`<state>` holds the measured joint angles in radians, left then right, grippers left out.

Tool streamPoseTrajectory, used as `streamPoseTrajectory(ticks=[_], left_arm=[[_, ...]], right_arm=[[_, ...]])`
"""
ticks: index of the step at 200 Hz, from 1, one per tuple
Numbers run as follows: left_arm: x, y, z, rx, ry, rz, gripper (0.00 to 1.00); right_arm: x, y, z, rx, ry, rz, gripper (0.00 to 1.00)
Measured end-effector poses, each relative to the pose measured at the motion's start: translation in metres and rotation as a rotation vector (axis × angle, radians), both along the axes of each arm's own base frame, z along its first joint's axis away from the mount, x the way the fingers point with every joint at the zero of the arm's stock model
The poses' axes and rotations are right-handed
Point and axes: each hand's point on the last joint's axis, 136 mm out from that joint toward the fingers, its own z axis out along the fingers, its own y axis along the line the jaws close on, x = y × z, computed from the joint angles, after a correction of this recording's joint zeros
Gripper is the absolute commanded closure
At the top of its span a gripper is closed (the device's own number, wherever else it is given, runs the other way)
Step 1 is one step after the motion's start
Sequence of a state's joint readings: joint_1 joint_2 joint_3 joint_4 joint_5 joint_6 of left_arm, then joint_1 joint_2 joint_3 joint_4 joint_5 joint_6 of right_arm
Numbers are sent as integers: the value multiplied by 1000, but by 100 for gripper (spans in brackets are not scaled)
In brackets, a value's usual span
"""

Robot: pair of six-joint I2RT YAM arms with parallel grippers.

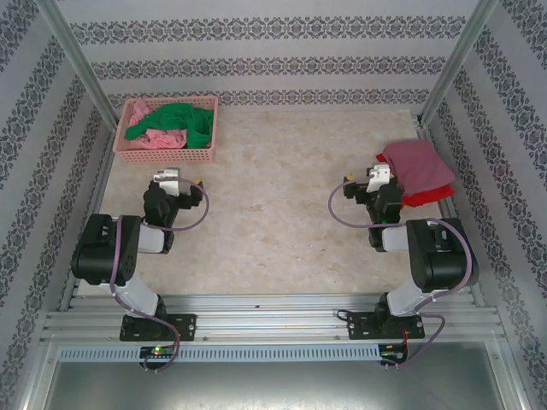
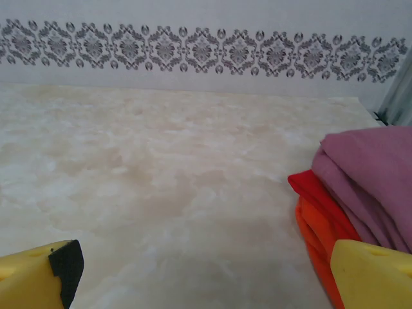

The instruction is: Fold and stack the t-shirts

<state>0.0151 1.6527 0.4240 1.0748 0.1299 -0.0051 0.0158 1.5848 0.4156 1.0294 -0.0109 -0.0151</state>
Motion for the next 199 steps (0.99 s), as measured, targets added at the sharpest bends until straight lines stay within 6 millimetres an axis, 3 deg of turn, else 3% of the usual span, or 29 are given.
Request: streamPoseTrajectory(ticks=[110,199], left_arm=[[-13,6,-20,9,101,36,0],[-22,6,-27,10,128,37,0]], right_arm=[[-13,-11,-19,2,94,-65,2],[-17,-12,-20,12,100,-75,2]])
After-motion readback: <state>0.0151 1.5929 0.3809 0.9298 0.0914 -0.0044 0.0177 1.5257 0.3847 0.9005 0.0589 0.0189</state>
